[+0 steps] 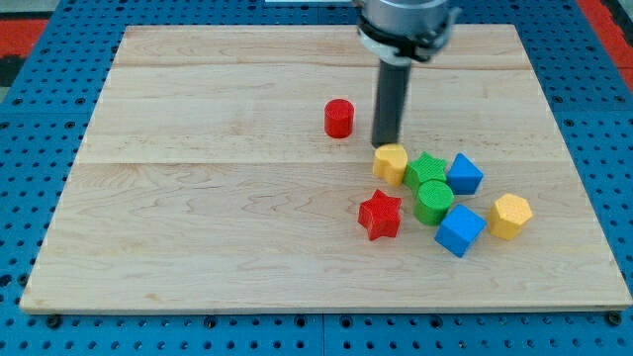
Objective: Push yellow heart and red circle to the group of blocks
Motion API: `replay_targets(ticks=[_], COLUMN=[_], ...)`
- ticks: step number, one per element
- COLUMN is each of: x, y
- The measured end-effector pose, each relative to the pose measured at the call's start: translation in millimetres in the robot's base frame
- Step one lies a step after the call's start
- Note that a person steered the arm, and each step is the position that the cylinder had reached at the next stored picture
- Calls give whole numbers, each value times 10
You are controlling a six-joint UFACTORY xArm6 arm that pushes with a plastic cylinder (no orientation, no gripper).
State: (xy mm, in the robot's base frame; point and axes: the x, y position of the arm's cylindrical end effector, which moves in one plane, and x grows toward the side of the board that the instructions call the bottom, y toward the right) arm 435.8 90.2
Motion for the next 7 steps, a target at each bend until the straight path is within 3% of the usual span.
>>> replay_targets(ticks=[1, 2, 3, 4, 5, 7], x=[-75, -748, -1052, -487, -9, -112], y=[-70, -224, -672, -766, -390, -407])
